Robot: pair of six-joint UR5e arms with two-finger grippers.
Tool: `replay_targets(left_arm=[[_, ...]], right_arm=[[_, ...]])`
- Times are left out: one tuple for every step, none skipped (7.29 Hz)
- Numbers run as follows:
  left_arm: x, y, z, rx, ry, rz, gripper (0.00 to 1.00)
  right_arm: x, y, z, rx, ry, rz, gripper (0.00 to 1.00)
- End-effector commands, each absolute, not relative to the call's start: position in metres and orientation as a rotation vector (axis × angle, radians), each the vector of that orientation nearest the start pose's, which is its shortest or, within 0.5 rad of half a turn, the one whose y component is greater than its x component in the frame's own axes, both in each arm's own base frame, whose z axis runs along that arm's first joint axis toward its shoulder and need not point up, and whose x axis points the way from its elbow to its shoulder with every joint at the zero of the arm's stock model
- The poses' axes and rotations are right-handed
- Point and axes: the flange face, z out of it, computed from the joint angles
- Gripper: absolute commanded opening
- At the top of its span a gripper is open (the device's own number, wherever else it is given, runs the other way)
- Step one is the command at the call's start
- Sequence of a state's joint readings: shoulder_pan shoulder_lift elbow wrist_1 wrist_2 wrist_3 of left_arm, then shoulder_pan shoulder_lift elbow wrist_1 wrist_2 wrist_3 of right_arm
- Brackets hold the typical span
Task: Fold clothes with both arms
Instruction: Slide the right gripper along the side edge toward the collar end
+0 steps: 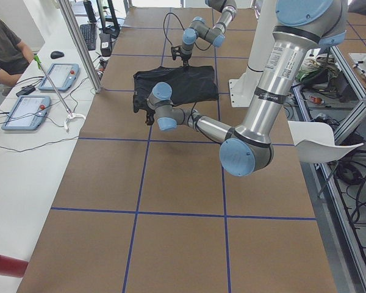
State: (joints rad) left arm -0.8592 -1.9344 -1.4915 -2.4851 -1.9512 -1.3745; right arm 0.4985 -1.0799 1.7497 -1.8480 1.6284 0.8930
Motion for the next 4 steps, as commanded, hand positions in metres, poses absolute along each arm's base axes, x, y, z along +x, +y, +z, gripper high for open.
replay_targets(left_arm=[[0.35, -0.555, 0.387, 0.313, 1.199, -0.349, 1.0], [0.35, -0.555, 0.387, 0.314, 1.198, -0.348, 1.0], [0.35, -0.555, 0.387, 0.315, 1.2, -0.347, 1.0], [0.35, -0.555, 0.386, 0.315, 1.2, -0.347, 1.0]], right_arm=[[-0.454, -0.403, 0.363, 0.178, -0.365, -0.21, 0.89], [-0.451, -0.409, 0.357, 0.178, -0.368, -0.2, 0.89], [-0.457, -0.424, 0.33, 0.194, -0.389, -0.185, 0.89], [-0.482, -0.447, 0.292, 0.198, -0.395, -0.169, 0.89]])
